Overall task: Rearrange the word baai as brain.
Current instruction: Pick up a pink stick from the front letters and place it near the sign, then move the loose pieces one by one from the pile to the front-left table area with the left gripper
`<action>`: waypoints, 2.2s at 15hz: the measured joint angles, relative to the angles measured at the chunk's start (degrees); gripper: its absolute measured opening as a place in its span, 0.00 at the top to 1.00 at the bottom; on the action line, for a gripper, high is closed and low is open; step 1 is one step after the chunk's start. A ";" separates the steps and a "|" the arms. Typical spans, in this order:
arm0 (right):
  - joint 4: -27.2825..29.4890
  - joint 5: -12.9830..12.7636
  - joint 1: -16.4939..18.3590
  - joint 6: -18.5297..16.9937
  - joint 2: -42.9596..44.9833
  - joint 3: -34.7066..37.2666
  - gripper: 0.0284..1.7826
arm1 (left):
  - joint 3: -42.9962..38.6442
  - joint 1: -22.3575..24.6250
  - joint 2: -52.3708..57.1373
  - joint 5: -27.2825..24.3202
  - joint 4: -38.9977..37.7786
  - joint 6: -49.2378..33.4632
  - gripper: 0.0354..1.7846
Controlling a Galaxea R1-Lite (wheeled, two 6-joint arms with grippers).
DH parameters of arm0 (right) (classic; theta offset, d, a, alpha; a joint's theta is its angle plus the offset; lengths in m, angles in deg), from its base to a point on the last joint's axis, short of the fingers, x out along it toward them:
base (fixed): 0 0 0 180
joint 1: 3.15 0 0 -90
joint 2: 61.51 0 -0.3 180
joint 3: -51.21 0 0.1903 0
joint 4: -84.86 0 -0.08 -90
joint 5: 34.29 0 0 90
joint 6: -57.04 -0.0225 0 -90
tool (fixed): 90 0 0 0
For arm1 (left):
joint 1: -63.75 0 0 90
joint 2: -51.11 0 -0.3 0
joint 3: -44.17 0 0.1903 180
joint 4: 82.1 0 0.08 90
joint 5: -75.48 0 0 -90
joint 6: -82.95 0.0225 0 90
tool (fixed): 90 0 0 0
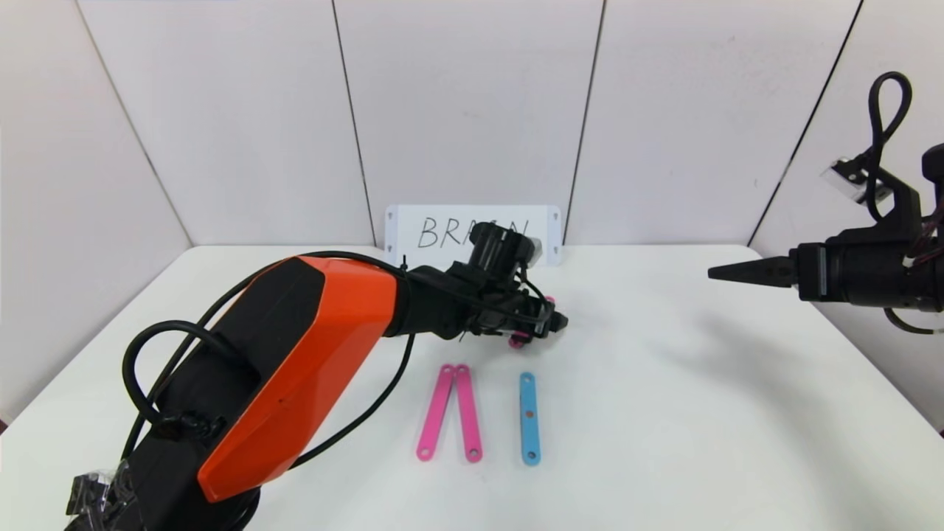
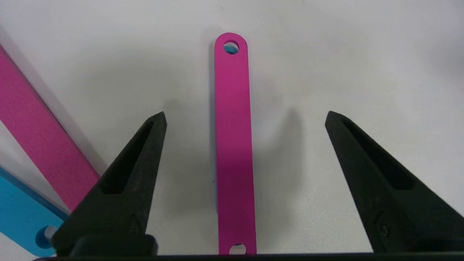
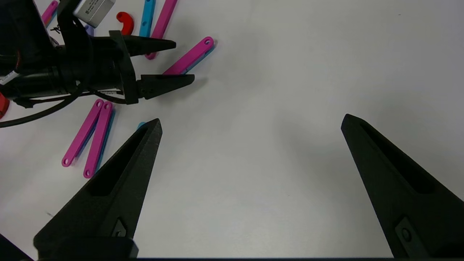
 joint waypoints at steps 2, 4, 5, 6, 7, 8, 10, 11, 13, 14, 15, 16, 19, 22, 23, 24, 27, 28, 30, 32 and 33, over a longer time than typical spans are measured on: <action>-0.02 0.06 0.00 0.00 0.00 -0.05 0.03 | 0.00 0.63 0.80 0.00 0.11 0.00 0.04; 0.00 0.06 0.00 0.02 0.02 -0.05 0.03 | -0.06 1.90 2.36 0.02 0.46 0.02 0.02; 0.00 0.06 0.00 0.00 0.02 -0.05 0.03 | -0.24 2.62 3.41 0.02 0.72 0.00 0.02; 0.00 0.05 0.00 0.00 0.02 -0.02 0.03 | -0.44 3.52 4.61 0.02 1.21 -0.04 0.02; 0.00 0.06 0.00 0.00 0.02 0.06 0.03 | -0.61 4.35 5.88 0.02 2.28 -0.04 0.02; 0.00 0.06 0.00 0.00 0.02 0.11 0.03 | -0.88 5.18 7.28 0.06 3.66 -0.04 0.02; 0.00 0.05 -0.20 0.00 0.02 0.17 0.03 | -2.26 7.30 10.56 0.09 5.77 0.02 0.02; 0.00 0.05 -0.33 0.00 0.00 0.24 0.03 | -3.41 8.44 12.24 0.11 6.08 0.16 0.02; -0.02 0.00 -0.60 0.00 -0.06 0.39 0.03 | -6.51 11.02 15.68 0.28 6.34 0.72 0.02; 0.00 0.02 -0.71 0.05 -0.13 0.44 0.03 | -8.00 12.37 17.14 0.60 6.64 0.83 0.02; 0.00 0.00 -0.71 0.06 -0.20 0.44 0.03 | -9.37 13.78 18.58 1.32 7.24 0.93 0.02; 0.00 0.00 -0.71 0.05 -0.28 0.44 0.03 | -10.45 15.19 19.76 1.99 7.98 1.18 0.02; 0.00 -0.02 -0.77 0.05 -0.39 0.41 0.03 | -13.48 20.50 22.55 2.65 9.59 3.57 0.02; 0.00 0.00 -0.83 0.05 -0.46 0.39 0.03 | -16.59 25.42 24.39 2.89 11.47 5.64 0.02; -0.02 0.02 -0.85 0.02 -0.46 0.39 0.03 | -17.44 27.11 24.86 2.89 12.57 6.69 0.02; 0.00 0.02 -0.94 0.02 -0.48 0.39 0.03 | -18.20 28.94 25.22 2.93 13.48 7.19 0.02; 0.00 0.02 -0.96 0.00 -0.59 0.46 0.03 | -19.10 32.66 25.33 3.28 17.16 7.46 0.02; -0.02 0.02 -0.96 0.00 -0.66 0.46 0.03 | -19.16 33.43 25.09 3.56 18.16 7.46 0.02; 0.00 0.00 -0.99 0.00 -0.78 0.46 0.03 | -19.19 34.80 24.09 4.61 18.75 7.52 0.02; -0.02 0.00 -1.07 0.05 -0.83 0.46 0.03 | -19.26 35.74 22.69 6.12 18.80 8.09 0.02; 0.00 -0.02 -1.05 0.05 -0.88 0.44 0.03 | -19.26 36.13 21.88 6.40 18.80 8.20 0.02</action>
